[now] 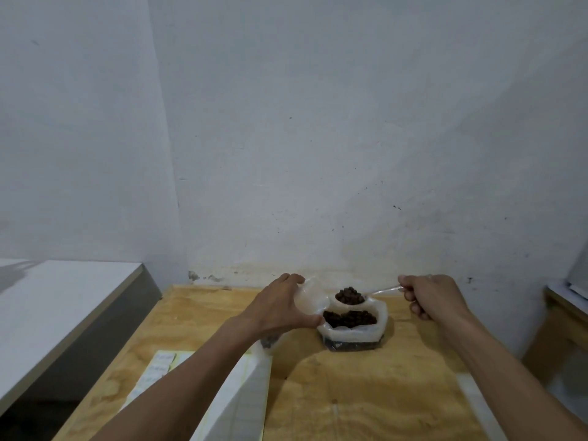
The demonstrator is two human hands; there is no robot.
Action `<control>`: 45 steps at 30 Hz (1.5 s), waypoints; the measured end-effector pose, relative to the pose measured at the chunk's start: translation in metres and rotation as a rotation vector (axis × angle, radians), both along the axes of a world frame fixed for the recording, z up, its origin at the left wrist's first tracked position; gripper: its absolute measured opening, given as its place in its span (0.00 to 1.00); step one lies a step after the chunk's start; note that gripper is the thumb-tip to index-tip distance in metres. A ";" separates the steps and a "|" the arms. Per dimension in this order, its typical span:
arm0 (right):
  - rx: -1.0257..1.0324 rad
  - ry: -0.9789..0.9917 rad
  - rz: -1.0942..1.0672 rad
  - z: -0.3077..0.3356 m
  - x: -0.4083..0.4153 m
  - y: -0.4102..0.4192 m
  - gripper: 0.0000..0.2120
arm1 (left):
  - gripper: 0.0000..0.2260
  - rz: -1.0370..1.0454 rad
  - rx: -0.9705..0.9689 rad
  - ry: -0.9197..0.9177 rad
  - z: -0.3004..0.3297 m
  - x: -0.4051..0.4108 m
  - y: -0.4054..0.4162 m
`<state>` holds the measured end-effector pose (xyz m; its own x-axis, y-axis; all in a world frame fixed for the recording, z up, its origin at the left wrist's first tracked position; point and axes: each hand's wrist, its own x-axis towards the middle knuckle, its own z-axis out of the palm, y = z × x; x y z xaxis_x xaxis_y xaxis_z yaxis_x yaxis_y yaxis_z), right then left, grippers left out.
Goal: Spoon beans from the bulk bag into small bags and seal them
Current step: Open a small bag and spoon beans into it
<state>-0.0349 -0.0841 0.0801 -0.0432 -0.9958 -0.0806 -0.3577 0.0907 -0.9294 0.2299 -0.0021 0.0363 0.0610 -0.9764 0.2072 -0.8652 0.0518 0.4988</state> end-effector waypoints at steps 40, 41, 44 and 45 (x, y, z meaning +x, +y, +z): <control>0.059 0.012 -0.002 -0.046 0.007 -0.006 0.11 | 0.43 0.015 0.016 -0.042 -0.001 0.004 -0.001; 0.061 -0.001 0.001 -0.043 0.004 -0.008 0.10 | 0.43 0.015 0.018 -0.041 -0.001 0.005 -0.001; 0.043 -0.007 0.015 -0.031 0.001 -0.009 0.10 | 0.44 0.013 0.033 -0.044 0.000 0.006 -0.001; 0.035 -0.010 0.021 -0.027 0.002 -0.009 0.10 | 0.43 0.011 0.039 -0.048 0.000 0.005 -0.001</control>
